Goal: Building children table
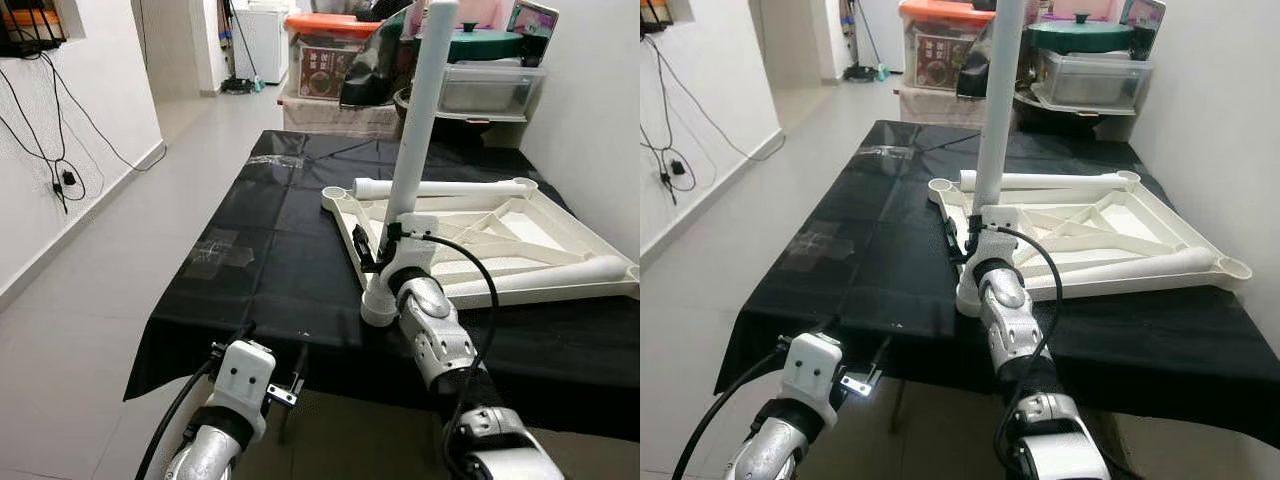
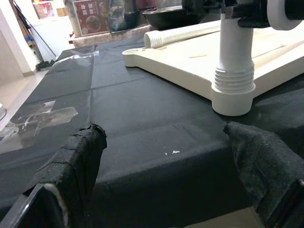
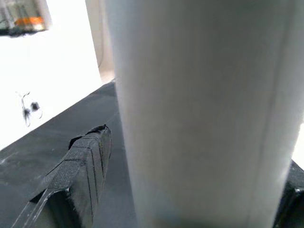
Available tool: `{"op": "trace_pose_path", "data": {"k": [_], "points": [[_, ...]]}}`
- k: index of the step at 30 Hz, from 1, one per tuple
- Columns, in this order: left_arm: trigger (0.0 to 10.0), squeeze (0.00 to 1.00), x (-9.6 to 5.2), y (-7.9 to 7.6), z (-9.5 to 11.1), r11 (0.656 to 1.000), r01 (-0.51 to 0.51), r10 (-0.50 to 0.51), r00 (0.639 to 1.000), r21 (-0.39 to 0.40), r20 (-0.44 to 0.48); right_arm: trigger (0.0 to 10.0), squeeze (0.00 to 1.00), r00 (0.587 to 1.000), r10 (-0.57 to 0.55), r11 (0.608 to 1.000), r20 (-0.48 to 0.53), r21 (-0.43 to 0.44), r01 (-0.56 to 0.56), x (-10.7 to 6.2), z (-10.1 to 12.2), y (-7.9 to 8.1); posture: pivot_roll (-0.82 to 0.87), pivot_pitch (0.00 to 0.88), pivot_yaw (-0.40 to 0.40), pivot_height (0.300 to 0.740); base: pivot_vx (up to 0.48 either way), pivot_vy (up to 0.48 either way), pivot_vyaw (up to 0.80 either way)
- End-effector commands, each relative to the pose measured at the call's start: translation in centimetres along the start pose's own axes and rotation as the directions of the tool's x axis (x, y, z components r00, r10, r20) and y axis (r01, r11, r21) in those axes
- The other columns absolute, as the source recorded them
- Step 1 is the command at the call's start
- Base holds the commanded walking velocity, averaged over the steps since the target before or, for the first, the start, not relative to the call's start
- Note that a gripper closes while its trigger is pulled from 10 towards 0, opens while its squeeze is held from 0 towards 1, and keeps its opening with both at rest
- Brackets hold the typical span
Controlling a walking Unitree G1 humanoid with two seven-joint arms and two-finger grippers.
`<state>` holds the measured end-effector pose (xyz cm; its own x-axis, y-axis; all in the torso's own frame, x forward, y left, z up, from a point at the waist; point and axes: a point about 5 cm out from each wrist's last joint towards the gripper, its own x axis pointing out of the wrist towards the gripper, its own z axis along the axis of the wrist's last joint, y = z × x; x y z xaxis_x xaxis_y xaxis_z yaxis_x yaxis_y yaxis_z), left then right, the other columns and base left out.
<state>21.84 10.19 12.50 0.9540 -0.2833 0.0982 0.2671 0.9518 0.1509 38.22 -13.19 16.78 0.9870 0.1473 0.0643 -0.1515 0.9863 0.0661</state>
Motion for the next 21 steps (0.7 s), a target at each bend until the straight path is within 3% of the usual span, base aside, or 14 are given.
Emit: {"op": "trace_pose_path", "data": {"k": [1, 2, 3, 12, 21], "points": [[10.0, 0.00, 0.0, -0.1, -0.1, 1.000, 0.007, -0.007, 1.000, 0.005, -0.003, 10.0, 0.00, 1.000, -0.004, 1.000, 0.006, -0.011, 0.004, 0.3, 0.3, -0.6, 0.06, 0.000, -0.065, 0.740, 0.000, 0.000, 0.00], [10.0, 0.00, 0.0, -0.1, -0.1, 1.000, 0.007, -0.007, 1.000, 0.005, -0.003, 10.0, 0.00, 1.000, -0.004, 1.000, 0.006, -0.011, 0.004, 0.3, 0.3, -0.6, 0.06, 0.000, -0.065, 0.740, 0.000, 0.000, 0.00], [10.0, 0.00, -0.1, -0.1, -0.1, 1.000, 0.006, -0.006, 1.000, 0.006, -0.001, 10.0, 0.00, 1.000, -0.002, 1.000, 0.009, 0.007, 0.002, 0.6, 0.7, -1.6, 0.07, 0.000, -0.067, 0.740, 0.000, 0.000, 0.00], [10.0, 0.00, -0.2, -0.1, 0.0, 1.000, 0.006, -0.006, 1.000, 0.008, -0.001, 10.0, 0.00, 0.998, 0.055, 0.998, 0.025, 0.023, -0.056, 1.1, 1.8, -3.3, 0.07, 0.000, -0.066, 0.740, 0.000, 0.000, 0.00], [10.0, 0.00, -0.1, -0.1, 0.0, 1.000, 0.012, -0.012, 1.000, 0.013, 0.001, 10.0, 0.00, 0.963, 0.268, 0.963, 0.000, 0.035, -0.268, 1.4, 2.7, -3.5, 0.07, 0.000, -0.064, 0.740, 0.000, 0.000, 0.00]]}}
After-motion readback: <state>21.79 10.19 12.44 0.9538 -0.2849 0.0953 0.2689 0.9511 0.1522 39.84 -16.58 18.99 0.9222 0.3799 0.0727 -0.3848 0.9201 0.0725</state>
